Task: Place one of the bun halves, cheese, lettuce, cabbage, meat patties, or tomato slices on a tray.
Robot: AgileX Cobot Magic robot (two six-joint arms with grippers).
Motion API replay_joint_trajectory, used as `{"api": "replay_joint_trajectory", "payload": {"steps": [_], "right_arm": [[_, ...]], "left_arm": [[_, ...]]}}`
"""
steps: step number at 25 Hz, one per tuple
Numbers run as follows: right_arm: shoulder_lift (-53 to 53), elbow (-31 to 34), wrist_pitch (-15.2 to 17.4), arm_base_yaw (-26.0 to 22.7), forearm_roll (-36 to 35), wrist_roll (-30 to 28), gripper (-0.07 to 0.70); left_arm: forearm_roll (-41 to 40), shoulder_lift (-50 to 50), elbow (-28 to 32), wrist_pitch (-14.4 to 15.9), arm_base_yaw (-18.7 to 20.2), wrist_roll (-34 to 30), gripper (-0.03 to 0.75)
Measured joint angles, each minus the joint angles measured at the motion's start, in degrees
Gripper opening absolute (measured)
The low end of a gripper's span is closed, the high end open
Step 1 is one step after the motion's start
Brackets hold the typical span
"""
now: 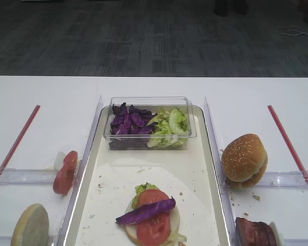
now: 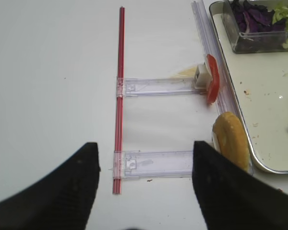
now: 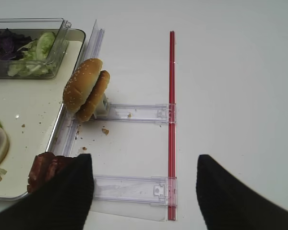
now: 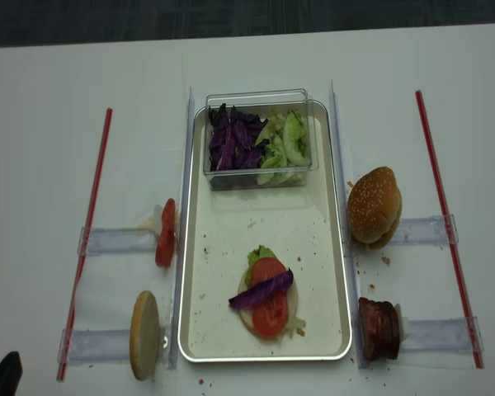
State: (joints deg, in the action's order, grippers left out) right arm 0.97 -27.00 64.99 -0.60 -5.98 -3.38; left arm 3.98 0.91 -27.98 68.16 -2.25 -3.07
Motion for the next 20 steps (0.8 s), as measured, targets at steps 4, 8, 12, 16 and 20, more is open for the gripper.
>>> {"api": "replay_joint_trajectory", "payload": {"steps": [4, 8, 12, 16, 20], "right_arm": [[0.0, 0.0, 0.0, 0.0, 0.0, 0.0, 0.468], [0.0, 0.0, 0.0, 0.0, 0.0, 0.0, 0.468], [0.0, 0.0, 0.0, 0.0, 0.0, 0.0, 0.468], [0.0, 0.0, 0.0, 0.0, 0.0, 0.0, 0.468], [0.0, 0.0, 0.0, 0.0, 0.0, 0.0, 0.468]], "left_arm": [[0.0, 0.0, 0.0, 0.0, 0.0, 0.0, 0.402], [0.0, 0.0, 0.0, 0.0, 0.0, 0.0, 0.402], [0.0, 0.0, 0.0, 0.0, 0.0, 0.0, 0.402], [0.0, 0.0, 0.0, -0.1, 0.0, 0.0, 0.402], [0.0, 0.0, 0.0, -0.1, 0.0, 0.0, 0.402]]}}
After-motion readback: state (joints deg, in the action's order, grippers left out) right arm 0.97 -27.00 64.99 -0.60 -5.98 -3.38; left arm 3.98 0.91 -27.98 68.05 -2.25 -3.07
